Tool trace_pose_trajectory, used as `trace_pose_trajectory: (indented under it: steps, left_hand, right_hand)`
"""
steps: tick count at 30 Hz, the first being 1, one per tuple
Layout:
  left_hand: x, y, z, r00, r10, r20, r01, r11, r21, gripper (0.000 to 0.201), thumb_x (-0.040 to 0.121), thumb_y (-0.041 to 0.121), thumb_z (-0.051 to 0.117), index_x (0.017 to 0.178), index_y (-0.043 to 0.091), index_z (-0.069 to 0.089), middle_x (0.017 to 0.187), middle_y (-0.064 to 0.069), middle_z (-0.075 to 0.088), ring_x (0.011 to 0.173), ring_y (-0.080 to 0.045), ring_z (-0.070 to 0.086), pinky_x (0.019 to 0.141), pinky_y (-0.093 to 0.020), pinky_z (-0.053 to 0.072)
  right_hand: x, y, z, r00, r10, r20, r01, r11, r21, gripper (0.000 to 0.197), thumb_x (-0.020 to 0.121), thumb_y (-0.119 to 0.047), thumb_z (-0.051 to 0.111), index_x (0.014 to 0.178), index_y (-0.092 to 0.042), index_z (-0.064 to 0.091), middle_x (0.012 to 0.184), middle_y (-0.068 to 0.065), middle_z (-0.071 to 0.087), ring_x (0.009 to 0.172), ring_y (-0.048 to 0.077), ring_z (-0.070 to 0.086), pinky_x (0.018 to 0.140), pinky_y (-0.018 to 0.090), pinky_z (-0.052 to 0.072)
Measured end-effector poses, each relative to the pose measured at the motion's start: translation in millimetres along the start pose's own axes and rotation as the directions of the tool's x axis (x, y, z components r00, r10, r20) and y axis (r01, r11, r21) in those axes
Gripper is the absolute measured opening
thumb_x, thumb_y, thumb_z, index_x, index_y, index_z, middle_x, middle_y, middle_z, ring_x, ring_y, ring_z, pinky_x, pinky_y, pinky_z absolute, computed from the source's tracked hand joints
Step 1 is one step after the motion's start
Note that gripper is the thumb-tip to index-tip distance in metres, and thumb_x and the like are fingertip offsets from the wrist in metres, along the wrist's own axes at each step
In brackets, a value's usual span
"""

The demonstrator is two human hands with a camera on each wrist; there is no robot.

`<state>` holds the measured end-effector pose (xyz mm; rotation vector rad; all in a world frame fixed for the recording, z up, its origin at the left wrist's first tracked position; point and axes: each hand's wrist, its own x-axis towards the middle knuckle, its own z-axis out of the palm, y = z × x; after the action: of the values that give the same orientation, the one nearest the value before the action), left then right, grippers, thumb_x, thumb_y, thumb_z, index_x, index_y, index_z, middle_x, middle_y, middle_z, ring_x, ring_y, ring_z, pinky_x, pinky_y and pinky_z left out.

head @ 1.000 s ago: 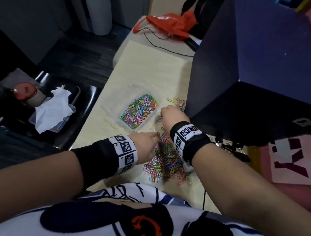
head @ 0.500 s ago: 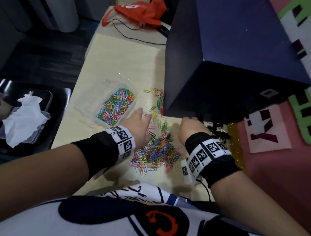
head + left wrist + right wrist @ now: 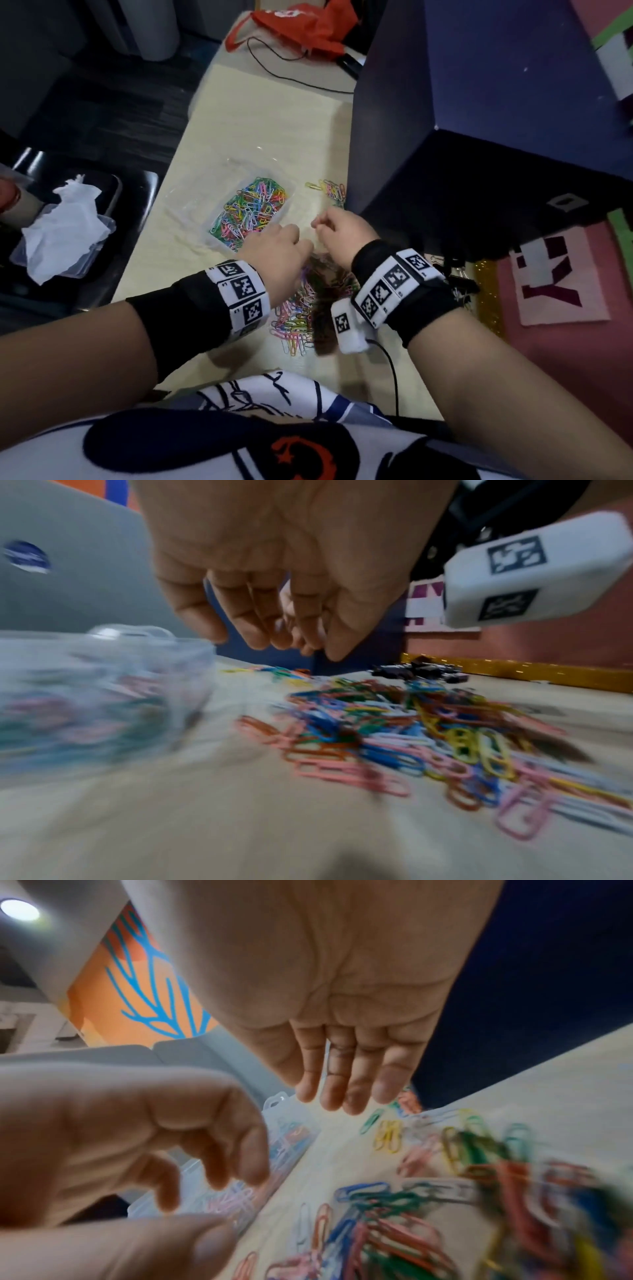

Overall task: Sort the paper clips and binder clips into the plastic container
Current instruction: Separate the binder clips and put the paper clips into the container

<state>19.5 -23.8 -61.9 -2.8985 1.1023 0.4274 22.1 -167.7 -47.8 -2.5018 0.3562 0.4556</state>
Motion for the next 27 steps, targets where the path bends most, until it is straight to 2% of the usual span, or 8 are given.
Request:
trace_pose_trajectory:
  steps: [4, 6, 11, 15, 17, 20, 23, 27]
  left_hand:
    - [-8.0, -31.1, -5.8, 0.978, -0.206, -0.011, 0.206, 0.978, -0.028, 0.031, 0.088, 0.020, 0.052, 0.117, 0.019, 0.042, 0.117, -0.006, 0.050, 0.108, -0.029, 0.049, 0.079, -0.039, 0.042]
    - [-12.3, -43.0, -3.2, 0.963, -0.270, 0.008, 0.270, 0.962, -0.031, 0.028, 0.090, 0.020, 0.050, 0.116, 0.018, 0.040, 0.115, -0.006, 0.052, 0.103, -0.029, 0.054, 0.071, -0.037, 0.042]
    - [-13.5, -55.6, 9.8, 0.956, -0.280, 0.083, 0.282, 0.959, -0.015, 0.022, 0.095, 0.021, 0.046, 0.116, 0.017, 0.043, 0.113, -0.008, 0.046, 0.086, -0.031, 0.061, 0.060, -0.036, 0.041]
    - [-9.9, -59.3, 14.3, 0.958, -0.264, 0.108, 0.269, 0.962, -0.040, 0.019, 0.094, 0.017, 0.050, 0.112, 0.016, 0.044, 0.110, -0.007, 0.045, 0.084, -0.031, 0.061, 0.062, -0.036, 0.042]
    - [-7.3, -60.9, 14.0, 0.960, -0.260, 0.102, 0.266, 0.963, -0.042, 0.019, 0.093, 0.016, 0.050, 0.111, 0.016, 0.044, 0.110, -0.008, 0.046, 0.084, -0.031, 0.060, 0.062, -0.036, 0.041]
    - [-1.4, -64.0, 12.0, 0.961, -0.263, 0.089, 0.267, 0.963, -0.036, 0.020, 0.093, 0.014, 0.050, 0.112, 0.017, 0.044, 0.110, -0.008, 0.046, 0.084, -0.032, 0.060, 0.062, -0.036, 0.041]
    - [7.3, -67.1, 9.1, 0.964, -0.254, 0.080, 0.258, 0.966, -0.037, 0.021, 0.092, 0.014, 0.050, 0.113, 0.017, 0.045, 0.110, -0.008, 0.047, 0.083, -0.032, 0.060, 0.063, -0.036, 0.043]
    - [17.6, -72.1, 8.0, 0.970, -0.233, 0.062, 0.236, 0.970, -0.049, 0.023, 0.091, 0.014, 0.050, 0.113, 0.017, 0.046, 0.110, -0.009, 0.047, 0.084, -0.034, 0.061, 0.068, -0.038, 0.049]
  right_hand:
    - [41.7, -17.2, 5.4, 0.999, -0.021, -0.030, 0.020, 0.999, -0.041, 0.036, 0.097, -0.020, 0.043, 0.132, -0.018, 0.049, 0.143, 0.009, 0.038, 0.127, 0.023, 0.045, 0.107, 0.029, 0.033]
    - [64.0, -19.2, 6.7, 0.998, 0.027, -0.054, -0.030, 0.998, -0.054, 0.043, 0.096, -0.016, 0.043, 0.140, -0.014, 0.042, 0.146, 0.011, 0.031, 0.131, 0.027, 0.040, 0.110, 0.029, 0.028]
    - [98.9, -14.0, 16.4, 0.980, 0.184, -0.071, -0.192, 0.972, -0.137, 0.050, 0.091, -0.011, 0.045, 0.139, -0.006, 0.034, 0.149, 0.015, 0.024, 0.137, 0.032, 0.028, 0.110, 0.038, 0.031]
    - [103.2, -10.5, 30.8, 0.976, 0.212, -0.053, -0.218, 0.959, -0.180, 0.061, 0.092, -0.009, 0.037, 0.149, -0.017, 0.018, 0.159, 0.013, -0.004, 0.147, 0.029, -0.002, 0.120, 0.038, 0.007]
    - [101.5, -8.9, 33.0, 0.991, 0.131, -0.031, -0.135, 0.960, -0.246, 0.057, 0.093, -0.011, 0.037, 0.148, -0.016, 0.021, 0.159, 0.015, 0.002, 0.146, 0.031, 0.001, 0.120, 0.041, 0.007]
    - [81.5, -1.6, 35.4, 0.998, -0.045, 0.046, 0.055, 0.961, -0.270, 0.051, 0.093, -0.013, 0.039, 0.144, -0.013, 0.030, 0.154, 0.012, 0.018, 0.142, 0.030, 0.017, 0.118, 0.044, 0.017]
    - [44.1, 11.0, 40.8, 0.974, -0.159, 0.161, 0.200, 0.937, -0.288, 0.056, 0.097, -0.019, 0.035, 0.151, -0.016, 0.018, 0.161, 0.008, 0.003, 0.148, 0.027, 0.006, 0.121, 0.039, 0.009]
    - [-6.4, 25.3, 44.0, 0.943, -0.227, 0.243, 0.295, 0.907, -0.300, 0.056, 0.100, -0.022, 0.034, 0.152, -0.021, 0.014, 0.162, 0.002, -0.001, 0.148, 0.018, 0.001, 0.118, 0.033, 0.006]
